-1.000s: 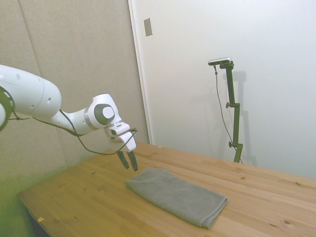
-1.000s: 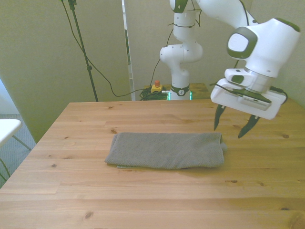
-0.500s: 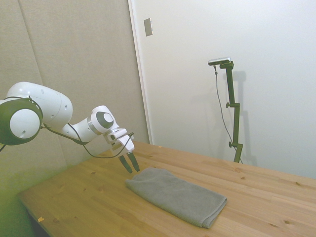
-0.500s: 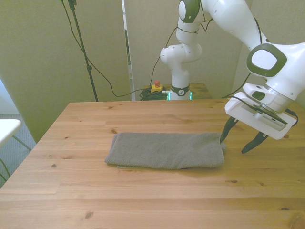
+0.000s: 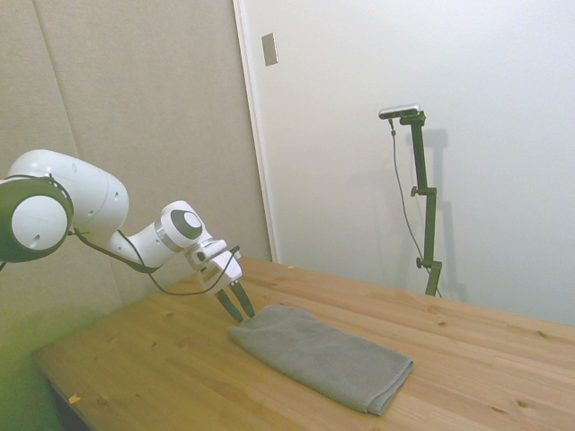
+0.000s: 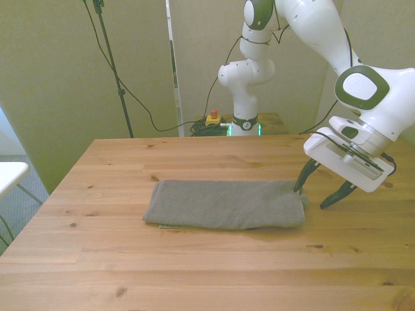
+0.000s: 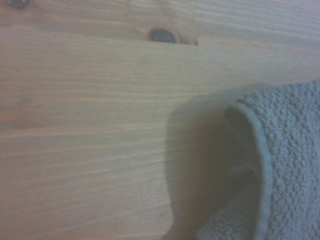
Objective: Fold the towel
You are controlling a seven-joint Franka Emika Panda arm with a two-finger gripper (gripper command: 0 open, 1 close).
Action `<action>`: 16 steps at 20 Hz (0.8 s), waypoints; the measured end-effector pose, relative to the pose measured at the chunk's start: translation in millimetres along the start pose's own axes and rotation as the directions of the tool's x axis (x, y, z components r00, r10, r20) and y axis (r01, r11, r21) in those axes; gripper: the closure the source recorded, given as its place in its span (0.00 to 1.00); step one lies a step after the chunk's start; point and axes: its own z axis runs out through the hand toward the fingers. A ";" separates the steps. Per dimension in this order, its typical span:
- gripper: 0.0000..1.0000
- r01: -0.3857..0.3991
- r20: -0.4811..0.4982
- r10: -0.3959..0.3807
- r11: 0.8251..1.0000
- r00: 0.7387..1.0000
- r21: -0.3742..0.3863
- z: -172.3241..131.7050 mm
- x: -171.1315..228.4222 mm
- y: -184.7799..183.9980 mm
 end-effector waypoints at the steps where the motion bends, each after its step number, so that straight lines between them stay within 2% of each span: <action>1: 0.00 -0.004 0.001 0.004 1.000 1.000 -0.005 2.5 2.6 3.2; 6: 0.00 -0.036 -0.003 0.036 0.999 0.999 -0.033 24.1 27.1 19.0; 11: 0.00 -0.054 -0.021 0.053 0.998 0.998 -0.018 38.3 46.5 23.7; 12: 1.00 -0.053 -0.022 0.053 0.998 0.998 -0.014 38.7 46.8 23.6; 16: 1.00 -0.054 -0.020 0.054 0.999 0.998 -0.002 39.2 47.9 23.0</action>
